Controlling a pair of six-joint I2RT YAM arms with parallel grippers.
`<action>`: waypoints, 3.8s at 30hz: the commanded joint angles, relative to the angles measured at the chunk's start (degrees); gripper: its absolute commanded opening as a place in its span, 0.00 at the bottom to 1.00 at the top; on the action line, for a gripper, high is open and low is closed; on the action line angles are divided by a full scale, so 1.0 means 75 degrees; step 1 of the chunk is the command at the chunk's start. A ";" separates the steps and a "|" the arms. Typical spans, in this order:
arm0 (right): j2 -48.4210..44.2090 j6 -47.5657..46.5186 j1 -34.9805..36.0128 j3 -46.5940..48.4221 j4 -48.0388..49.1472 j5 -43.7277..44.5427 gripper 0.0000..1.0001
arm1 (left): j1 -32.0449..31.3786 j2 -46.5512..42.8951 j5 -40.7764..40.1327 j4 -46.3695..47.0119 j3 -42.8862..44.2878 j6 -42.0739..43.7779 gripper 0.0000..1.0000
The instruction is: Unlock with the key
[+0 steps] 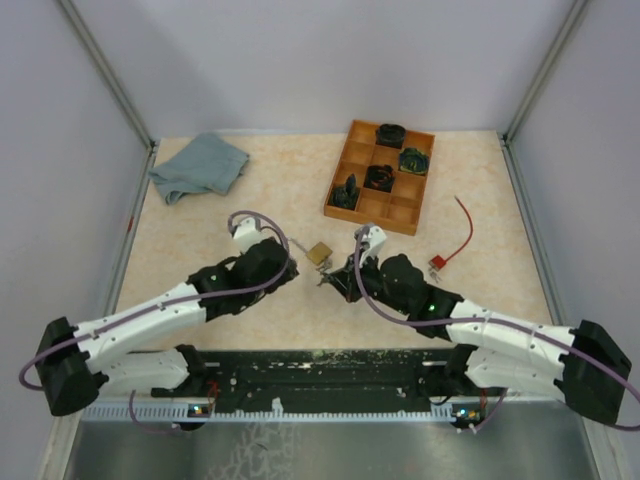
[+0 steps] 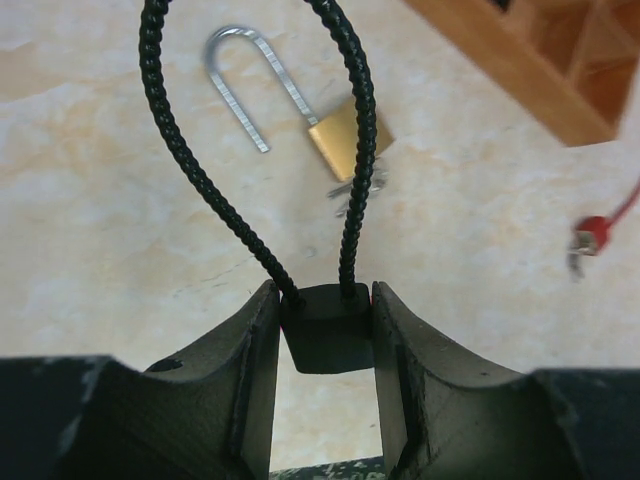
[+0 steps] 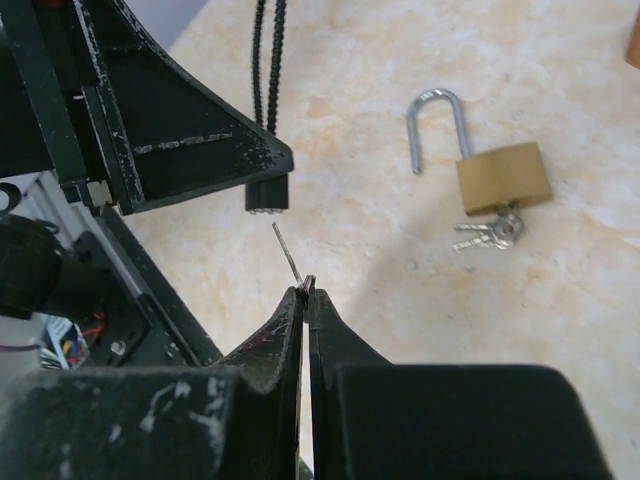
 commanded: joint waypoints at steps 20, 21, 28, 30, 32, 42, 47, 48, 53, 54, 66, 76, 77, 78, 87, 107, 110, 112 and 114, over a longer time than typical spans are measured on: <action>-0.0902 -0.0491 0.0082 -0.0053 -0.1934 0.1561 0.00 | 0.0506 0.4289 0.1899 -0.2198 0.1130 -0.0345 0.27; -0.0883 -0.0492 0.0082 -0.0071 -0.1894 0.1553 0.00 | 0.0516 0.4259 0.1891 -0.2180 0.1123 -0.0328 0.35; -0.0528 -0.0587 0.0082 -0.0013 -0.1669 0.1297 0.00 | 0.0907 0.2972 0.2434 -0.1706 0.0443 -0.0052 0.67; -0.0453 -0.0593 0.0082 -0.0005 -0.1553 0.1221 0.00 | 0.1173 0.2273 0.3003 -0.1155 -0.0054 0.0248 0.70; -0.0385 -0.0618 0.0082 -0.0048 -0.1315 0.0982 0.00 | 0.1463 0.1386 0.3663 -0.0304 -0.0699 0.0562 0.73; -0.0039 -0.0279 0.0071 0.0156 -0.0586 -0.0051 0.00 | 0.2004 -0.1689 0.5659 0.4406 -0.3094 0.1912 0.71; -0.0047 -0.0118 -0.0078 0.0225 -0.0214 -0.0898 0.00 | 0.1998 -0.2260 0.6142 0.5826 -0.3331 0.2544 0.69; -0.0076 -0.0069 -0.0133 0.0172 -0.0065 -0.1101 0.00 | 0.2004 -0.2274 0.6269 0.6048 -0.3331 0.2633 0.68; -0.0343 0.0256 -0.0379 -0.0163 0.0850 -0.2058 0.00 | 0.2004 -0.1942 0.6929 0.7082 -0.3383 0.2571 0.60; -0.0403 0.0327 -0.0431 -0.0215 0.0988 -0.2166 0.00 | 0.2004 -0.1844 0.7028 0.7284 -0.3414 0.2492 0.58; -0.0583 0.0861 -0.0767 -0.0561 0.1941 -0.2595 0.00 | 0.1998 -0.1525 0.7696 0.8255 -0.3693 0.2253 0.42; -0.0351 0.0919 -0.0767 -0.0610 0.2184 -0.2830 0.00 | 0.1991 -0.1238 0.8018 0.8703 -0.3566 0.2202 0.29; -0.0341 0.0905 -0.0772 -0.0611 0.2186 -0.2830 0.00 | 0.1998 -0.1292 0.7996 0.8659 -0.3547 0.2209 0.28; -0.0301 0.0872 -0.0770 -0.0616 0.2186 -0.2847 0.00 | 0.1993 -0.1333 0.7989 0.8618 -0.3526 0.2228 0.28; -0.0057 0.0876 -0.0764 -0.0600 0.2391 -0.2963 0.00 | 0.1993 -0.1508 0.7949 0.8372 -0.3440 0.2201 0.27; 0.0016 -0.3166 -0.0199 -0.1006 0.2810 -0.1594 0.34 | 0.1864 -0.1604 0.4558 0.1028 -0.0136 0.1380 0.00; -0.0020 -0.3998 -0.0069 -0.1357 0.3823 -0.1325 0.40 | 0.1852 -0.1170 0.4139 -0.0142 0.0519 0.0929 0.00; -0.0110 -0.4452 -0.0017 -0.1520 0.4348 -0.1219 0.41 | 0.1841 -0.0824 0.3926 -0.0869 0.0998 0.0747 0.00; -0.0123 -0.4805 0.0011 -0.1618 0.4896 -0.1121 0.42 | 0.1830 -0.0455 0.3688 -0.1677 0.1464 0.0584 0.00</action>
